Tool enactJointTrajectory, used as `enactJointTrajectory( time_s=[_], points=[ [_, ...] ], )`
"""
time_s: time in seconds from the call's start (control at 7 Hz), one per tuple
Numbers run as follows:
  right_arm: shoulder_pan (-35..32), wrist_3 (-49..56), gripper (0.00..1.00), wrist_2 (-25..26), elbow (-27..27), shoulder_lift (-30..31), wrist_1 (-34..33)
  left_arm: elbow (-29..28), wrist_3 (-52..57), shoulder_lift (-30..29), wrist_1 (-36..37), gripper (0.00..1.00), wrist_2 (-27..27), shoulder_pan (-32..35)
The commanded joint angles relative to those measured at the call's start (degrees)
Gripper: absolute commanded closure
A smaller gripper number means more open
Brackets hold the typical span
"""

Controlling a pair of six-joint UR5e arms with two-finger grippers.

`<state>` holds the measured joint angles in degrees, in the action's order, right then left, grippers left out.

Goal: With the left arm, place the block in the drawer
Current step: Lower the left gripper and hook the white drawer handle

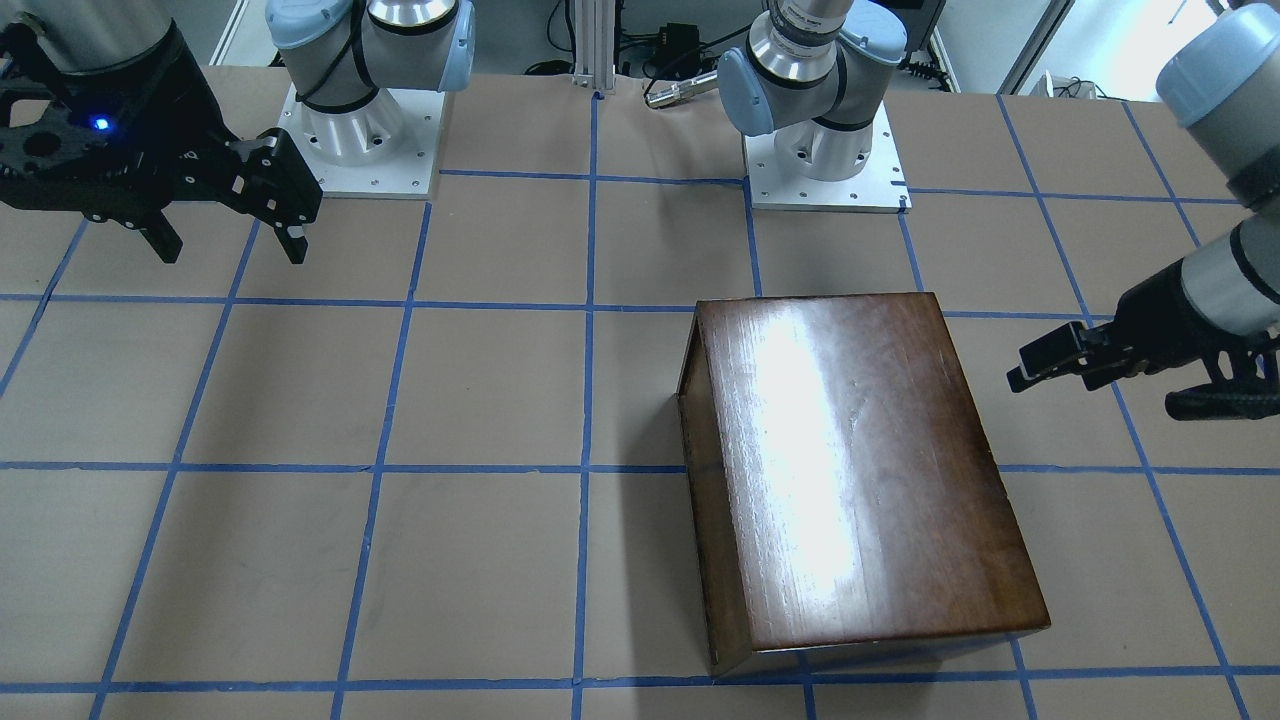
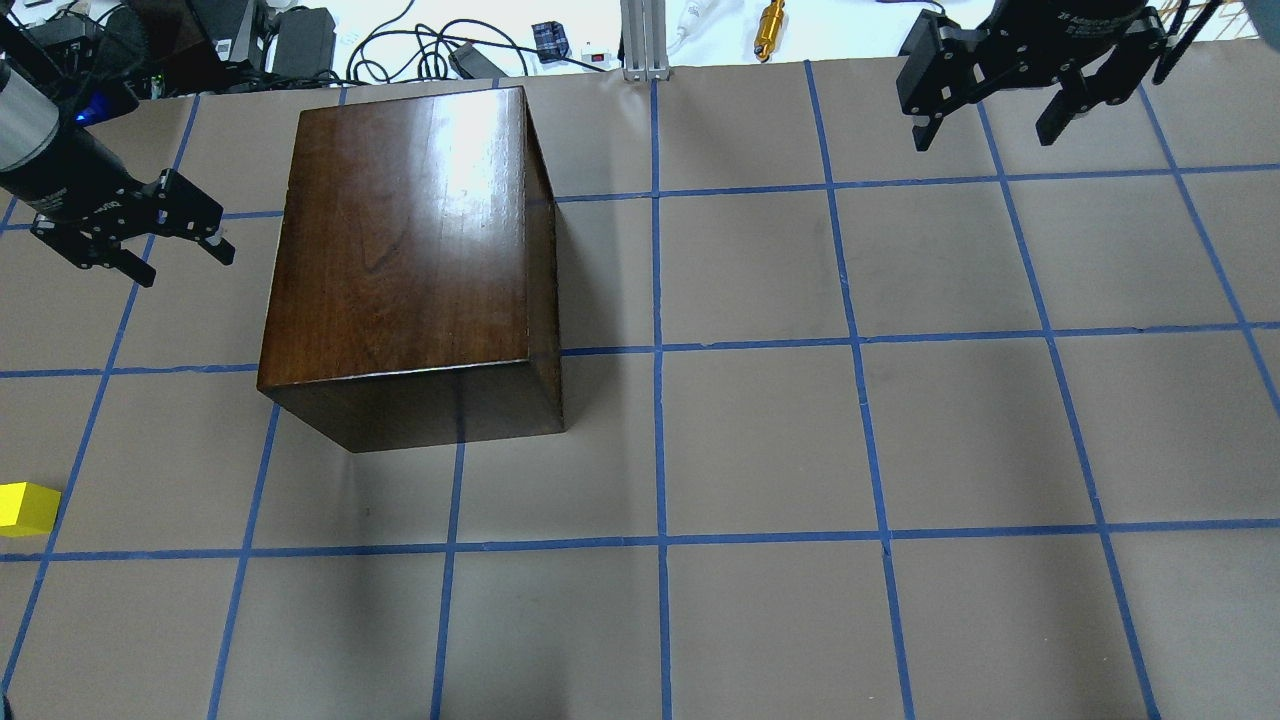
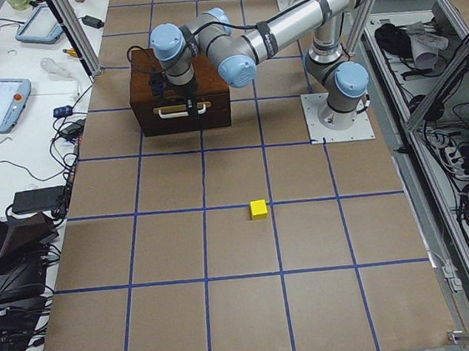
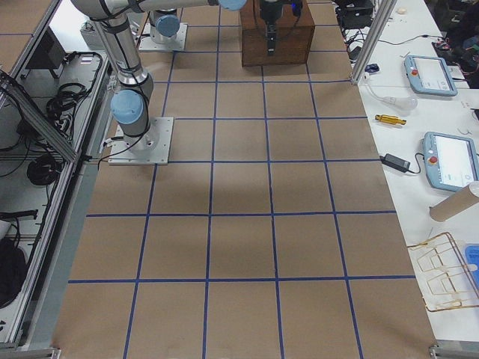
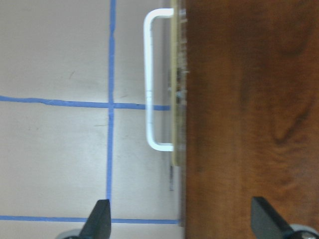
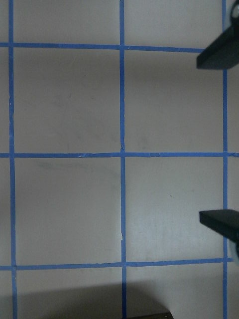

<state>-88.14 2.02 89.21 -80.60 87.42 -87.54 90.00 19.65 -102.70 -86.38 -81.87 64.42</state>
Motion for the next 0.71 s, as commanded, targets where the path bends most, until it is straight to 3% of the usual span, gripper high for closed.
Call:
enactJointTrajectory(
  time_s=[0.0, 0.57],
  points=[
    [0.0, 0.0, 0.00, 0.0, 0.0, -0.1, 0.0, 0.9, -0.1, -3.0, 3.0, 0.00, 2.1, -0.1],
    [0.1, 0.0, 0.00, -0.1, 0.0, 0.0, 0.0, 2.5, 0.0, -4.5, 6.0, 0.00, 4.0, -0.1]
  ],
)
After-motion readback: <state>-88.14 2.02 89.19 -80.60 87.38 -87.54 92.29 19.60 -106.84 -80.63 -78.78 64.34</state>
